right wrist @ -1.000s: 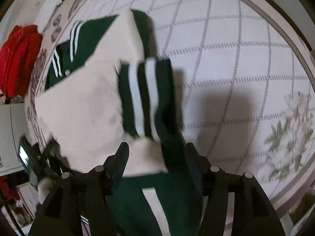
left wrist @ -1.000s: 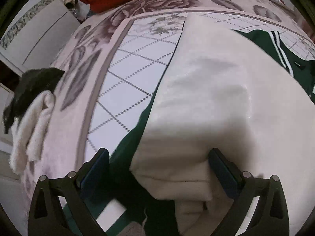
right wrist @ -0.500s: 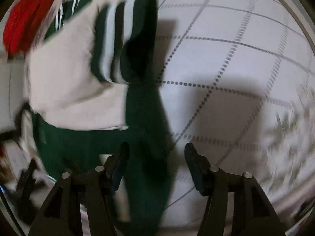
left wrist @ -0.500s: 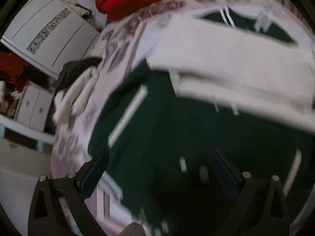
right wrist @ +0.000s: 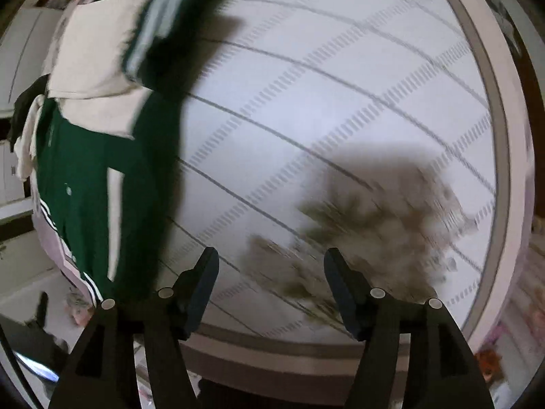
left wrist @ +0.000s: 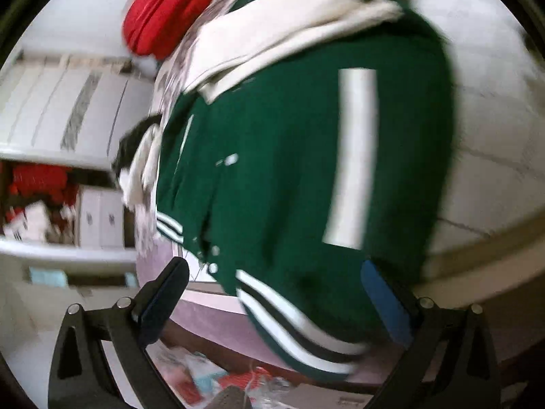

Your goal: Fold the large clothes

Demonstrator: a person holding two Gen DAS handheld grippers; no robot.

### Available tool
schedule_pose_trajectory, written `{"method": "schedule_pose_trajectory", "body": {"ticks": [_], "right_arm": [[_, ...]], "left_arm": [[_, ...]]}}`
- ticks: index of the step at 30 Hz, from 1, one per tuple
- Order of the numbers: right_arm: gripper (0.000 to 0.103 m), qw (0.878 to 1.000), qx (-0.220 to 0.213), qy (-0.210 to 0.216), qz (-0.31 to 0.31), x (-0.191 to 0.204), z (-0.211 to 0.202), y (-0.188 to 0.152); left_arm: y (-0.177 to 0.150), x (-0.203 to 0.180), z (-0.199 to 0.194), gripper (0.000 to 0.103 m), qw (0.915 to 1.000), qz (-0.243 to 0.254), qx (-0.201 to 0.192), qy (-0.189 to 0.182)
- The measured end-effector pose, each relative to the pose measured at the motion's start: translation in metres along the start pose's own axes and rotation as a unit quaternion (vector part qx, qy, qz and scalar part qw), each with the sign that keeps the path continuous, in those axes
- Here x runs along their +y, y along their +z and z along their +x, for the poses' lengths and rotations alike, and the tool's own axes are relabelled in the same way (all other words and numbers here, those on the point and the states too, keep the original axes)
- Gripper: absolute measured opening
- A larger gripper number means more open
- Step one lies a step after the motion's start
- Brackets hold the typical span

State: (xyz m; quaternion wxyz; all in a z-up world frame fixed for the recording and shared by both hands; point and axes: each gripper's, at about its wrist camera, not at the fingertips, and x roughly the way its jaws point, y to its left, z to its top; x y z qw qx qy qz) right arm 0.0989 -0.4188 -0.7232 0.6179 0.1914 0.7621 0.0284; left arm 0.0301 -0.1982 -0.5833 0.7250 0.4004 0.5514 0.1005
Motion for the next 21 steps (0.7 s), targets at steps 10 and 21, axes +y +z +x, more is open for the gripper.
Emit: {"method": "schedule_pose_trajectory", "body": {"ticks": [10,21], "right_arm": [[0.066,1.0,-0.001,0.009,0.019,-0.012,0.023,0.008],[0.066,0.999,-0.009,0.028,0.02,-0.003,0.016,0.026]], "left_arm": [[0.016,-0.048,0.031,0.103,0.9981,0.038,0.01,0.048],[0.004,-0.055,0.033,0.103,0.9983,0.038,0.034,0.03]]}}
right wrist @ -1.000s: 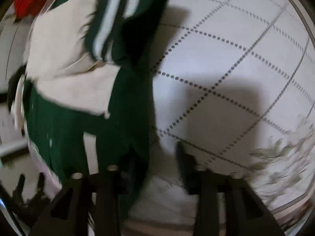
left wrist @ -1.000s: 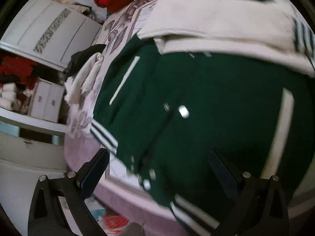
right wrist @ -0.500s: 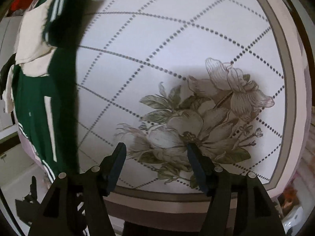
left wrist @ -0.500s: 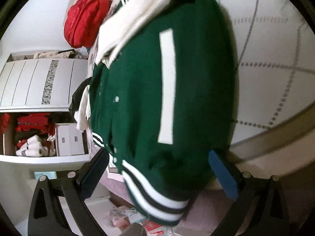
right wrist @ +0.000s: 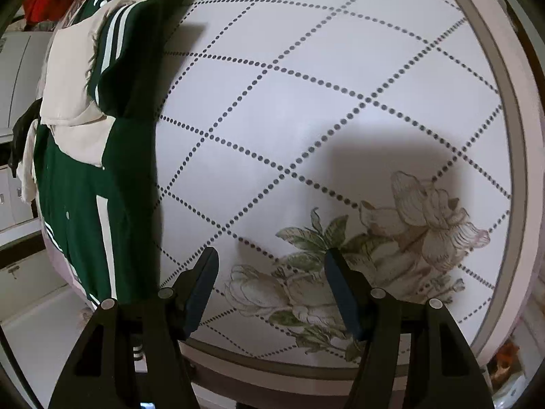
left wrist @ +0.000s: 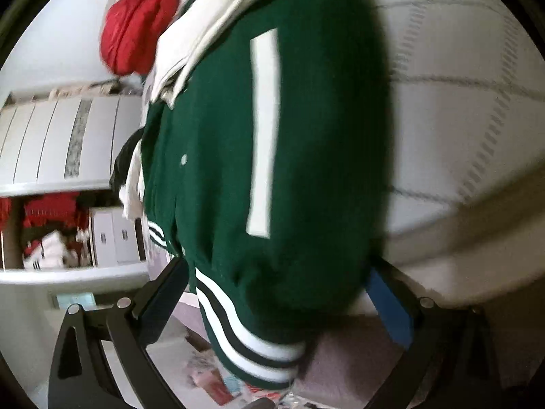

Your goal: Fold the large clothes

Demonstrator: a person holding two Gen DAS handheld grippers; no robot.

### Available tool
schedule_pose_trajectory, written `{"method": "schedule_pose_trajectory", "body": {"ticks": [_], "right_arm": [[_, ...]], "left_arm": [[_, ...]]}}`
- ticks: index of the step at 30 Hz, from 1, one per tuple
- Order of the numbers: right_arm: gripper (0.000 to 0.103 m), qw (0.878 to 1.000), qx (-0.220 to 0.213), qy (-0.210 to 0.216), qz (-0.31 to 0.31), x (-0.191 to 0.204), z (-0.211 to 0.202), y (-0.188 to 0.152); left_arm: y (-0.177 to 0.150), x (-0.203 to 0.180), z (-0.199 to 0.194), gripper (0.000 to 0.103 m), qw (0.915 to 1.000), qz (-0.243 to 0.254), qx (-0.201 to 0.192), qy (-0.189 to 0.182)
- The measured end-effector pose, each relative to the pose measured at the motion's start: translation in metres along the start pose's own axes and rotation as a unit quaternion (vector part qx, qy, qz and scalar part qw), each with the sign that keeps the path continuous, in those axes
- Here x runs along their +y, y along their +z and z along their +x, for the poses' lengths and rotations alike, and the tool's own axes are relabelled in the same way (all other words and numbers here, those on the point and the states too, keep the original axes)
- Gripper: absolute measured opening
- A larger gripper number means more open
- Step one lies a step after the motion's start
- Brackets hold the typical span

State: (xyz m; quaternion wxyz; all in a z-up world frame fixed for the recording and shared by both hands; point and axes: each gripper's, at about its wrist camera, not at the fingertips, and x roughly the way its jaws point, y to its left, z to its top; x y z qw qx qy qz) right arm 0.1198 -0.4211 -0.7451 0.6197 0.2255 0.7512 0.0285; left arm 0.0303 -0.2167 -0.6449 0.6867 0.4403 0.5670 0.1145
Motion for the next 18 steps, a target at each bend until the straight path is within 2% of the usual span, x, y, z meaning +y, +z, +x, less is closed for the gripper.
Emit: {"method": "schedule_pose_trajectory", "body": {"ticks": [3,4,6,9,10,12,14,15,16,17,18], "right_arm": [[0.071,1.0,-0.01,0.023,0.007,0.003,0.005,0.004],[0.077,0.999,-0.015,0.034,0.01,0.004,0.004,0.006],[0.082,0.997,-0.029,0.072,0.019,0.005,0.003,0.012],[0.082,0.988,-0.048,0.145,0.034,0.007,0.001,0.029],[0.082,0.984,-0.053,0.166,0.039,0.007,0.0,0.035],[0.082,0.975,-0.067,0.204,0.053,0.01,0.002,0.05],[0.082,0.968,-0.084,0.231,0.055,0.014,0.003,0.069],[0.082,0.965,-0.092,0.241,0.052,0.02,0.006,0.079],[0.082,0.962,-0.095,0.251,0.051,0.018,0.004,0.089],[0.085,0.956,-0.111,0.269,0.036,0.021,0.006,0.096],[0.085,0.953,-0.111,0.281,0.033,0.028,0.009,0.103]], "left_arm": [[0.014,0.013,0.008,0.103,0.9999,-0.013,-0.002,0.007],[0.017,0.017,0.011,0.103,0.9998,-0.016,-0.002,0.009],[0.022,0.027,0.017,0.103,0.9995,-0.031,0.001,0.004],[0.025,0.041,0.022,0.103,0.998,-0.058,0.007,-0.024],[0.025,0.045,0.022,0.1,0.9974,-0.065,0.006,-0.032],[0.024,0.053,0.02,0.086,0.9956,-0.078,-0.004,-0.051],[0.024,0.06,0.015,0.056,0.9927,-0.095,-0.011,-0.074],[0.024,0.063,0.014,0.048,0.9897,-0.105,-0.013,-0.096],[0.024,0.064,0.012,0.035,0.9868,-0.115,-0.014,-0.113],[0.026,0.062,0.009,0.028,0.9851,-0.122,-0.013,-0.121],[0.027,0.061,0.007,0.027,0.9843,-0.123,-0.012,-0.126]]}}
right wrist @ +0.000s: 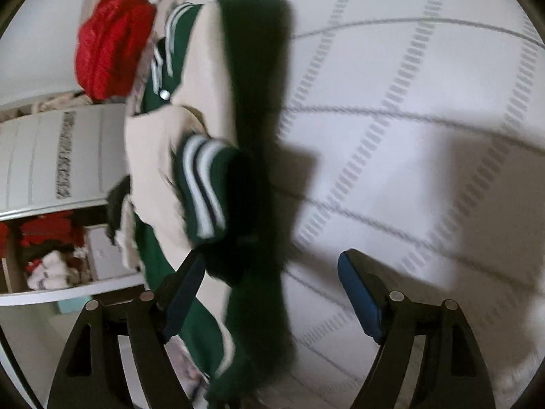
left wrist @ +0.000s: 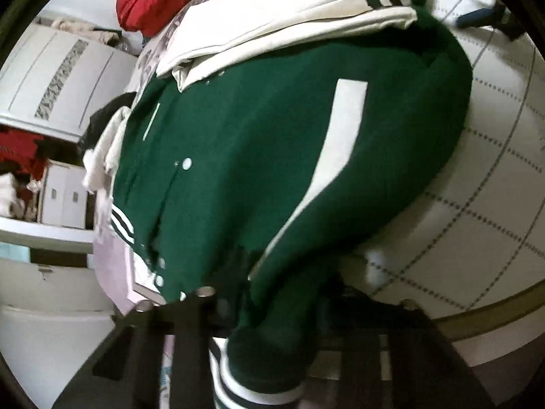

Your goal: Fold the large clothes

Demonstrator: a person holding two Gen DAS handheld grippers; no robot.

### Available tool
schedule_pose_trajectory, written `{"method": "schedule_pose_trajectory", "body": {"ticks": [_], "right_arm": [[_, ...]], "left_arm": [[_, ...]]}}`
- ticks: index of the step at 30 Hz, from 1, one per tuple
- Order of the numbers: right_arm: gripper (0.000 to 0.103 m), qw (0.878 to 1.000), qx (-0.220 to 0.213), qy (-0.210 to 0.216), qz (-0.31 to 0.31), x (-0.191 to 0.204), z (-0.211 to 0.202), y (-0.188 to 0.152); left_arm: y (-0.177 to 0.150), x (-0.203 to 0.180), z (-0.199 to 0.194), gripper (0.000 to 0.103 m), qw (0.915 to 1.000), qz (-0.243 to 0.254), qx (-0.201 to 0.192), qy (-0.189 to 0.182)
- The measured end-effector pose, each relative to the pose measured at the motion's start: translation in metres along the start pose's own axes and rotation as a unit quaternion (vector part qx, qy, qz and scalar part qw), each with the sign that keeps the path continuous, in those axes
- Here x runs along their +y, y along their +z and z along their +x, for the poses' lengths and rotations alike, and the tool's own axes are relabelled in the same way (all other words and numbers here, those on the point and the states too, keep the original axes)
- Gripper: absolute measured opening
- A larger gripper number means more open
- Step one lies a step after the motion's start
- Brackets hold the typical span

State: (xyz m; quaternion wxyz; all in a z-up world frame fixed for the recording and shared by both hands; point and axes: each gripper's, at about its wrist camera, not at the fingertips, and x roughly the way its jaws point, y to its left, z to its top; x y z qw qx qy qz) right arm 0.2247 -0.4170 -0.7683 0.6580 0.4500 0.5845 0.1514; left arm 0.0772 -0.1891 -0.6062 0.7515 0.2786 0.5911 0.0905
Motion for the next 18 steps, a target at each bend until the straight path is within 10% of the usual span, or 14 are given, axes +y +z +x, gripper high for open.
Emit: {"method": "schedule_pose_trajectory", "body": {"ticks": [9,11,18], "right_arm": [[0.087,0.997,0.016,0.06,0.038,0.031,0.065,0.003],[0.042,0.998,0.02,0.045,0.043,0.034,0.073,0.004],[0.027,0.996,0.023,0.012,0.08,0.037,0.043,-0.023]], "left_arm": [[0.005,0.014,-0.001,0.025,0.999,-0.033,0.0,-0.028],[0.006,0.017,-0.003,0.025,0.9989,-0.036,-0.005,-0.029],[-0.008,0.036,-0.024,0.021,0.9979,-0.043,-0.012,-0.046]]}}
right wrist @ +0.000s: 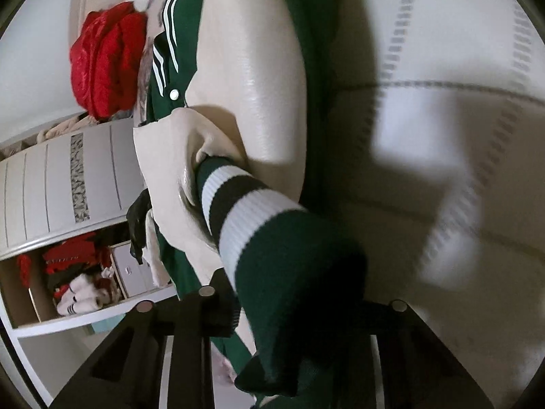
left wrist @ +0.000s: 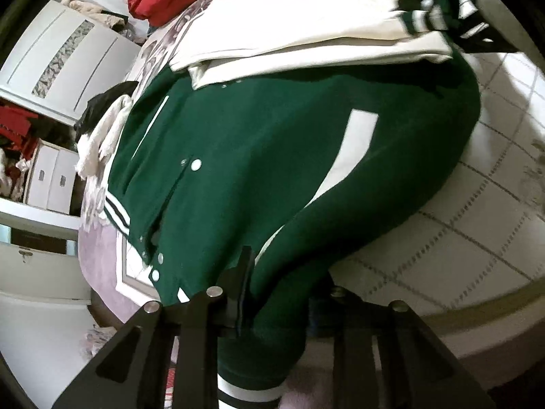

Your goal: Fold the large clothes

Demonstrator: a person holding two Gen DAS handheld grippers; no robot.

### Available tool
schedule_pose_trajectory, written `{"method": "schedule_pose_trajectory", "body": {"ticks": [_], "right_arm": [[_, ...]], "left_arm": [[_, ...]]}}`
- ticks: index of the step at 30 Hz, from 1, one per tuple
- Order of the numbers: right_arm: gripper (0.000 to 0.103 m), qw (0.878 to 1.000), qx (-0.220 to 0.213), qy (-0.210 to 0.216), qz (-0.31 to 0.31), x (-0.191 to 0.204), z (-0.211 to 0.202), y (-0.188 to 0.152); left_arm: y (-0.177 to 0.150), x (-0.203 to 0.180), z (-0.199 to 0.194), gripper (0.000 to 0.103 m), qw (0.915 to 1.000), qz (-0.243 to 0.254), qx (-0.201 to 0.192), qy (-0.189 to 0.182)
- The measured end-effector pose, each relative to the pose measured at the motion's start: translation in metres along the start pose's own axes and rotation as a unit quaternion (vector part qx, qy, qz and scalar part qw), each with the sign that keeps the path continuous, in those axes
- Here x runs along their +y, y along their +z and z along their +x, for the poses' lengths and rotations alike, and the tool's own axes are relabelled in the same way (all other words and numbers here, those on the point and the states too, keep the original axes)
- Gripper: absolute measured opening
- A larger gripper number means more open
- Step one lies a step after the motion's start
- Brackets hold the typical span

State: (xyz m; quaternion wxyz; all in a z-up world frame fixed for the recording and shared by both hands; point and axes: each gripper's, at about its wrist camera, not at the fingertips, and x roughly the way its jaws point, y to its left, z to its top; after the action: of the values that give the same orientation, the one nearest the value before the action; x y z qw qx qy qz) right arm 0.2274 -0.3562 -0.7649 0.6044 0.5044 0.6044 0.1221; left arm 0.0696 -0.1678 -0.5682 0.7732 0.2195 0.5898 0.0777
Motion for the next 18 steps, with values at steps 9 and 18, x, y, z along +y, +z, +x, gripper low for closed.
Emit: {"method": "schedule_pose_trajectory", "body": {"ticks": [9,18], "right_arm": [[0.025,0.995,0.012,-0.099,0.028,0.007,-0.143,-0.088],[0.025,0.993,-0.005,-0.115,-0.041,0.136,-0.12,-0.059]], "left_arm": [[-0.041,0.024,-0.085,0.02,0.9944,0.018,0.021,-0.102],[0.028,0.136,-0.089,0.02,0.9875,-0.079,-0.019,-0.135]]}}
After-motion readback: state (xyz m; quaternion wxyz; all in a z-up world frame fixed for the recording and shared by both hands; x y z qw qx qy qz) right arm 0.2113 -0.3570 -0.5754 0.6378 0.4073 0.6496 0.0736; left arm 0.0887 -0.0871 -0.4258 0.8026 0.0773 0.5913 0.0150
